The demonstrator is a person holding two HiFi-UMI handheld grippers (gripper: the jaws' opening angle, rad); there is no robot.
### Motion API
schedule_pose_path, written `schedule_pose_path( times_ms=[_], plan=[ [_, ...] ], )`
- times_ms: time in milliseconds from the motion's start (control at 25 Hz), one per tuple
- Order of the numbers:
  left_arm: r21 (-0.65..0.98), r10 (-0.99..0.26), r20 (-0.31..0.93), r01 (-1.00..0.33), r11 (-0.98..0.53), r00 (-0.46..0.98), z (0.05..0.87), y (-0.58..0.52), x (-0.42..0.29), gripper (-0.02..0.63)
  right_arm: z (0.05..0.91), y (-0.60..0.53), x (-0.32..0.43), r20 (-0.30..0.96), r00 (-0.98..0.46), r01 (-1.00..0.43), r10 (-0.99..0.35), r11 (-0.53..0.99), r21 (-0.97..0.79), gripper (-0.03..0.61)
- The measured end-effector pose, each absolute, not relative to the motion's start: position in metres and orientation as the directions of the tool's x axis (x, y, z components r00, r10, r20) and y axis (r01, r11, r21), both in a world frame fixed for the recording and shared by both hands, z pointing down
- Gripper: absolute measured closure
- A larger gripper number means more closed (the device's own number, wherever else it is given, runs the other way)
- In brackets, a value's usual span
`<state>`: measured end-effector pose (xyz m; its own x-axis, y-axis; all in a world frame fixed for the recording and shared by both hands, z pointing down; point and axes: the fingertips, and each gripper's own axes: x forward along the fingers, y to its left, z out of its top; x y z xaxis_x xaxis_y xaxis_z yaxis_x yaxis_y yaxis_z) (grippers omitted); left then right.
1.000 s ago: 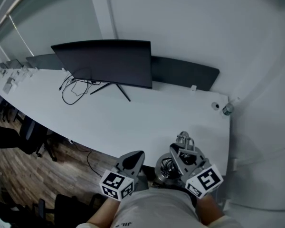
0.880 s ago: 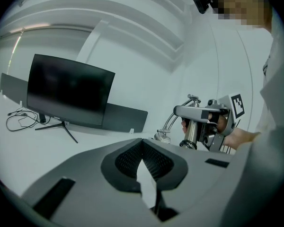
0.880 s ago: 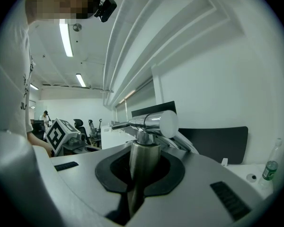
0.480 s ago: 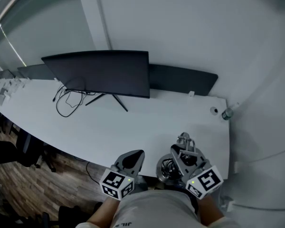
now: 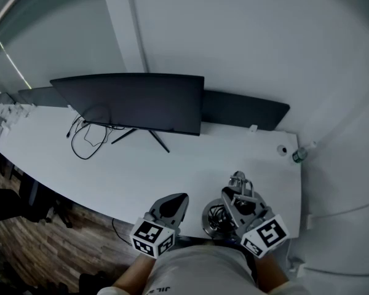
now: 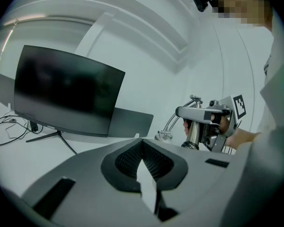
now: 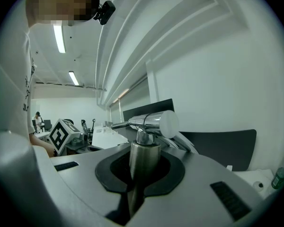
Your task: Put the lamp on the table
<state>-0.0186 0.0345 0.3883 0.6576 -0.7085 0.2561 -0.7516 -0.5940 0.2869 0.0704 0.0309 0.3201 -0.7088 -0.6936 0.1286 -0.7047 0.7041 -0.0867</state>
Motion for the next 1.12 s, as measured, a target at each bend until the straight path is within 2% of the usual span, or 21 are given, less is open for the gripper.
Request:
schedule_pose_path(
  times_ms=[560, 880, 1120],
  plan=[
    [0.312, -0.641, 0.247, -0.686, -0.657, 0.726, 0.390, 0.002, -0.045, 0.617, 0.324, -0.001, 0.034, 0.139, -0.666, -0.746, -0.732, 0.655, -0.122, 0.541],
    [0.331, -0.600, 0.241, -0.646, -0.688, 0.763, 0.391, -0.017, -0.031, 0.617, 0.327, -0.008, 0.038, 0.166, -0.644, -0.765, -0.747, 0.629, -0.137, 0.541],
    [0.332, -0.619, 0.249, -0.666, -0.668, 0.745, 0.389, -0.029, -0.027, 0.617, 0.329, -0.018, 0.049, 0.182, -0.651, -0.759, -0.737, 0.640, -0.123, 0.541]
  ],
)
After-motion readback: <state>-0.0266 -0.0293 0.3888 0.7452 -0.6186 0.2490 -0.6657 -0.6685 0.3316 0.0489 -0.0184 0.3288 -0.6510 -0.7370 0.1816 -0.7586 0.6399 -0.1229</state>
